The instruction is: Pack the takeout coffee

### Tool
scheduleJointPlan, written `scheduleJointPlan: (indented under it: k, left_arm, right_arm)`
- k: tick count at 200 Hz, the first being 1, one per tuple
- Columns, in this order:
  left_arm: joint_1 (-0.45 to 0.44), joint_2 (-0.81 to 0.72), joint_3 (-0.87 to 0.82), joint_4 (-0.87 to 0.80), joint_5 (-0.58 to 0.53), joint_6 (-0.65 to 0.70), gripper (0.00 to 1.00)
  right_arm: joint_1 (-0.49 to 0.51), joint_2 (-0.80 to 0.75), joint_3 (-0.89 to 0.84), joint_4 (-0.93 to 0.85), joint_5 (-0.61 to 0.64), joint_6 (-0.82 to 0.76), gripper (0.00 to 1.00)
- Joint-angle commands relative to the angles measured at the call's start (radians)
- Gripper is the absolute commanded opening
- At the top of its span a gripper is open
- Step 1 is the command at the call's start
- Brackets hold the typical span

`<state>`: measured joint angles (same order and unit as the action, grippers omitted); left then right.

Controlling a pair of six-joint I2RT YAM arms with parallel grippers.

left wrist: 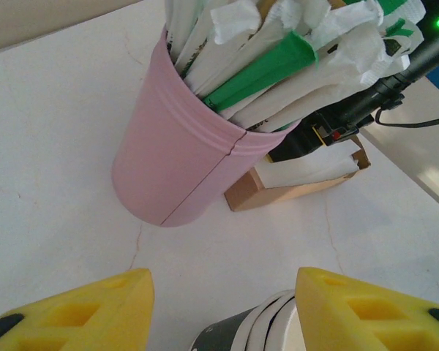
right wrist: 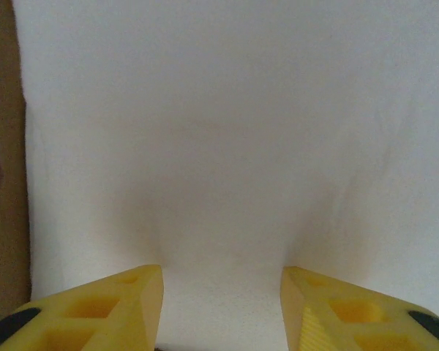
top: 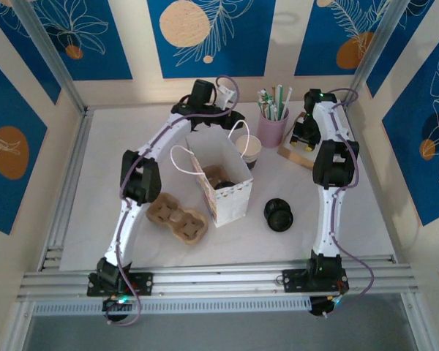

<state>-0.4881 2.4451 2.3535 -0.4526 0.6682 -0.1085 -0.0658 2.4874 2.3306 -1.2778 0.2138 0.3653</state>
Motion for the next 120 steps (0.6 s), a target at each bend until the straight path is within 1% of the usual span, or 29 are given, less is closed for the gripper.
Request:
scheduleJointPlan:
  k: [1,37,57,79,86,120]
  left_arm:
    - [-0.009,-0.007,0.036,0.017,0.001,0.037,0.53]
    - [-0.01,-0.009,0.036,0.014,0.002,0.039,0.53]
    - [-0.01,-0.009,0.035,0.01,0.001,0.042,0.52]
    - [-0.01,-0.009,0.035,0.006,0.001,0.043,0.52]
    - [-0.01,-0.011,0.036,0.006,0.001,0.043,0.52]
    - [-0.01,-0.014,0.035,0.003,0.001,0.044,0.51]
  right_arm:
    - [0.006,0.039,0.033,-0.034,0.001,-0.022,0.46]
    - [0.008,0.073,0.045,-0.037,0.006,-0.028,0.46]
    - [0.011,0.09,0.057,-0.039,0.005,-0.029,0.42]
    - [0.011,0.088,0.057,-0.032,0.0,-0.029,0.32]
    - [0.012,0.087,0.059,-0.03,-0.003,-0.028,0.26]
    - [0.012,0.079,0.08,-0.03,-0.008,-0.026,0.08]
